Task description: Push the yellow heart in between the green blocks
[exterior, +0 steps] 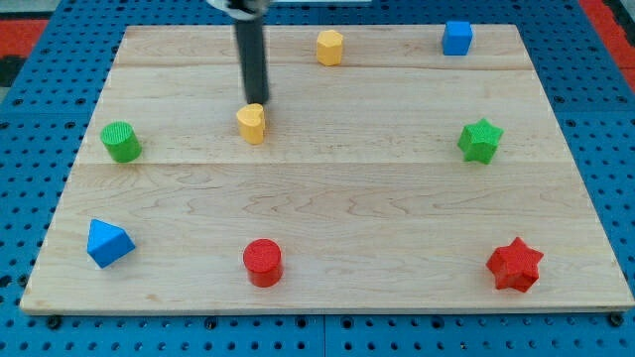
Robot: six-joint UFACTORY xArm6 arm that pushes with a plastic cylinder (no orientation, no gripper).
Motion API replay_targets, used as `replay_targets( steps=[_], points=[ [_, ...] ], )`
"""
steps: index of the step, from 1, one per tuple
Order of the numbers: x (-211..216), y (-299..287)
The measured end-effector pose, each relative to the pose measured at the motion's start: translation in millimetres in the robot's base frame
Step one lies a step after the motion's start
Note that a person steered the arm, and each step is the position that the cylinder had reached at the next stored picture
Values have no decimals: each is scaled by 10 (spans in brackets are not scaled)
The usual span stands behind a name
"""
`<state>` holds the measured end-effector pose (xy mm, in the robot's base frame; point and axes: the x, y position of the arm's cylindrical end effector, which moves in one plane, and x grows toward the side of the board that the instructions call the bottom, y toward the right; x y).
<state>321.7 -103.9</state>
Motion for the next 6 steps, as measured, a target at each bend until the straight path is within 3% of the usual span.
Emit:
replay_targets(
  steps=[1,2,3,4,6],
  points=[
    [260,-291],
    [559,694],
    [566,1330],
    [83,1597],
    [-733,4273]
  ],
)
